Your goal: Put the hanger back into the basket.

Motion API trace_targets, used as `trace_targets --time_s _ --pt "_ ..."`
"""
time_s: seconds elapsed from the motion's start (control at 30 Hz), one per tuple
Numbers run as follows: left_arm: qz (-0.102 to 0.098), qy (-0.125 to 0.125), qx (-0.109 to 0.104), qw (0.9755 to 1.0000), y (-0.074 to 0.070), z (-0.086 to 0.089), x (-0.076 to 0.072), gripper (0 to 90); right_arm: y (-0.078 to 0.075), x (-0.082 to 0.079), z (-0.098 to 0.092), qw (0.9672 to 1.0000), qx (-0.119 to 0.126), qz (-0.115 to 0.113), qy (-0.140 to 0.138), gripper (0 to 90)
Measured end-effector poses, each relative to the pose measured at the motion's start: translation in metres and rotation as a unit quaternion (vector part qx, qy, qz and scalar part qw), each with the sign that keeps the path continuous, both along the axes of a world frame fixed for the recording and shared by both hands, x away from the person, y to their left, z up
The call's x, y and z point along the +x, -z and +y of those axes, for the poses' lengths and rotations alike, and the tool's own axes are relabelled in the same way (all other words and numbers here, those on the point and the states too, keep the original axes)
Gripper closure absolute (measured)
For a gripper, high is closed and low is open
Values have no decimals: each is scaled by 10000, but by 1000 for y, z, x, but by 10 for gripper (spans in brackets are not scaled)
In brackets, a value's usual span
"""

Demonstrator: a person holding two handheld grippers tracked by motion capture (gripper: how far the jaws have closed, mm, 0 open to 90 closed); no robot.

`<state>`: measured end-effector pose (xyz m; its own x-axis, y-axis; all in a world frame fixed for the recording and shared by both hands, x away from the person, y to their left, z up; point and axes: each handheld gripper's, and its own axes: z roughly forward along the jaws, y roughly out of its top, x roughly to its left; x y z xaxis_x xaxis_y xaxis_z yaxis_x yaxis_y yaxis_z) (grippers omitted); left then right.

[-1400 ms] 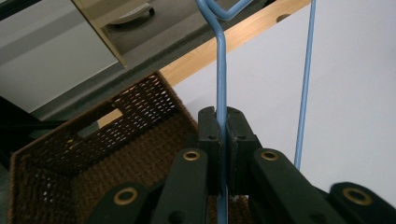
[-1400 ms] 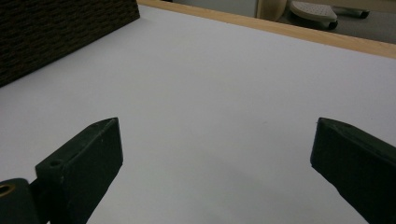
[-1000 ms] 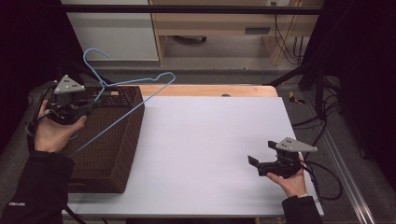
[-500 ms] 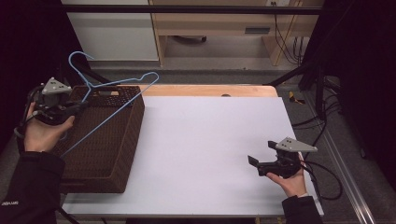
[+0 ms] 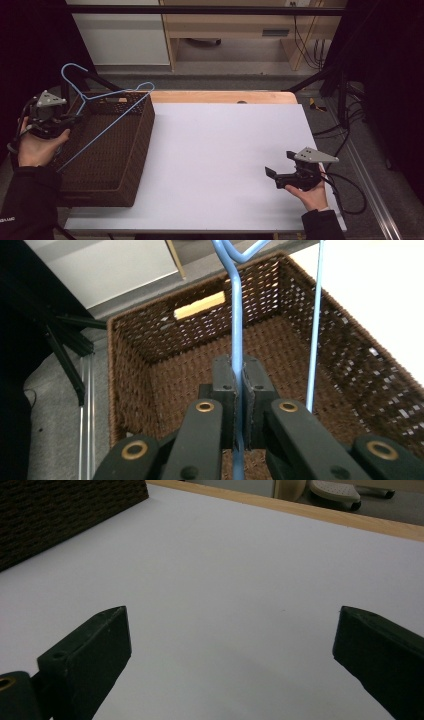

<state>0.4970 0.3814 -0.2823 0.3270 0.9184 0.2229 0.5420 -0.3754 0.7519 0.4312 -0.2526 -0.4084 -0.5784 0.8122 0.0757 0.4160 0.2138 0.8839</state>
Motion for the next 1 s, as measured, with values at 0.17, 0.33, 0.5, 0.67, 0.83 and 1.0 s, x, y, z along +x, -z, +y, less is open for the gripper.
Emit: trace_targets --time_s 0.17,0.33,0.5,0.67,0.83,1.0 --pt "52 -118 33 9999 8 9 0 866 0 0 0 10000 3 0 1 28" --pt "86 -255 82 9996 17 20 -2 866 0 0 0 10000 -12 9 0 28" --pt "115 -317 61 9994 25 26 -4 866 0 0 1 10000 6 22 12 29" --pt "172 -288 61 9994 37 24 -3 866 0 0 1 10000 4 16 12 29" --pt "310 -270 97 9991 51 21 0 866 0 0 1 10000 7 20 11 29" --pt "435 -290 81 9986 64 18 4 866 1 0 1 10000 -3 18 13 29"
